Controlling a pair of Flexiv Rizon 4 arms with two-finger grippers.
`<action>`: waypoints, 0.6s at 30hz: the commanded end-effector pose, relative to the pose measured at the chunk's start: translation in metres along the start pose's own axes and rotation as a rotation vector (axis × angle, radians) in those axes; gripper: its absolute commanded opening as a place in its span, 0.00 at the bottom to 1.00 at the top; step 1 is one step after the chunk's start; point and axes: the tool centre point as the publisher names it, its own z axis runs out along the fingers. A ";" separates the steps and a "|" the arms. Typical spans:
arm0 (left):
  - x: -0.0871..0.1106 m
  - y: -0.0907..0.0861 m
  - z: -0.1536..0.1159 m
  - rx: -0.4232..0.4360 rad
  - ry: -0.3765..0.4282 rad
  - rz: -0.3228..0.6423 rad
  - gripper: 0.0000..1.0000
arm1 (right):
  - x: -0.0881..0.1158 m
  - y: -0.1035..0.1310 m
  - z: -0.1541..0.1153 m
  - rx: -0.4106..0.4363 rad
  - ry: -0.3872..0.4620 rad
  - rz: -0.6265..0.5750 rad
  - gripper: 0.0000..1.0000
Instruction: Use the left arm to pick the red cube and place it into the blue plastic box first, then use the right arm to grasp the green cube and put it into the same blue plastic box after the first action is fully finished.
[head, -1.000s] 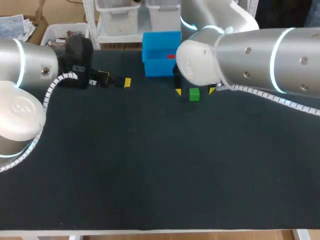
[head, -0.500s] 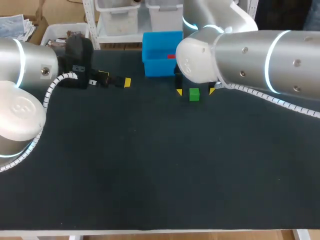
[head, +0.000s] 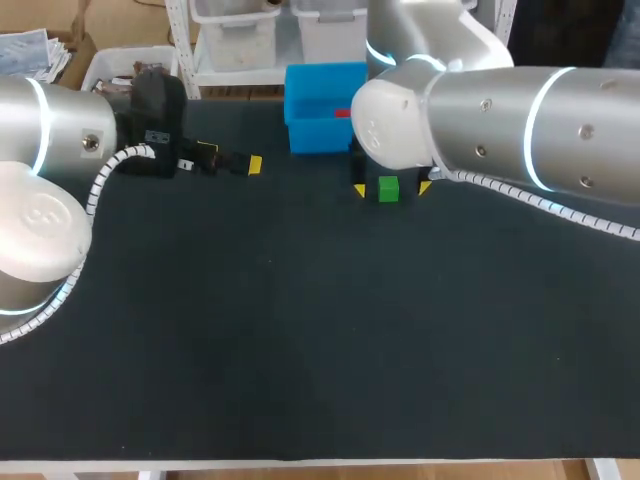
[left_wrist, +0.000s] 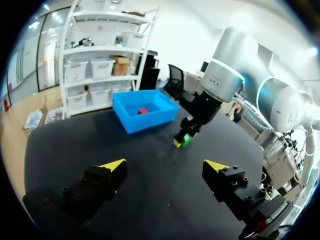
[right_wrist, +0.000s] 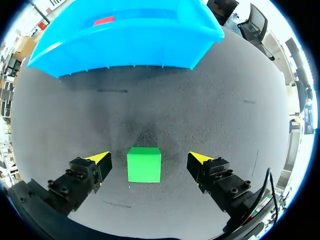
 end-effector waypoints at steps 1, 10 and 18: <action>0.002 0.002 0.000 0.009 -0.009 0.002 1.00 | -0.001 0.000 0.003 0.002 0.007 0.000 1.00; 0.002 0.002 0.000 0.009 -0.009 0.002 1.00 | -0.002 0.000 0.003 0.012 0.007 -0.004 1.00; 0.002 0.002 0.000 0.009 -0.009 0.002 1.00 | -0.004 -0.002 0.005 0.018 0.005 -0.001 1.00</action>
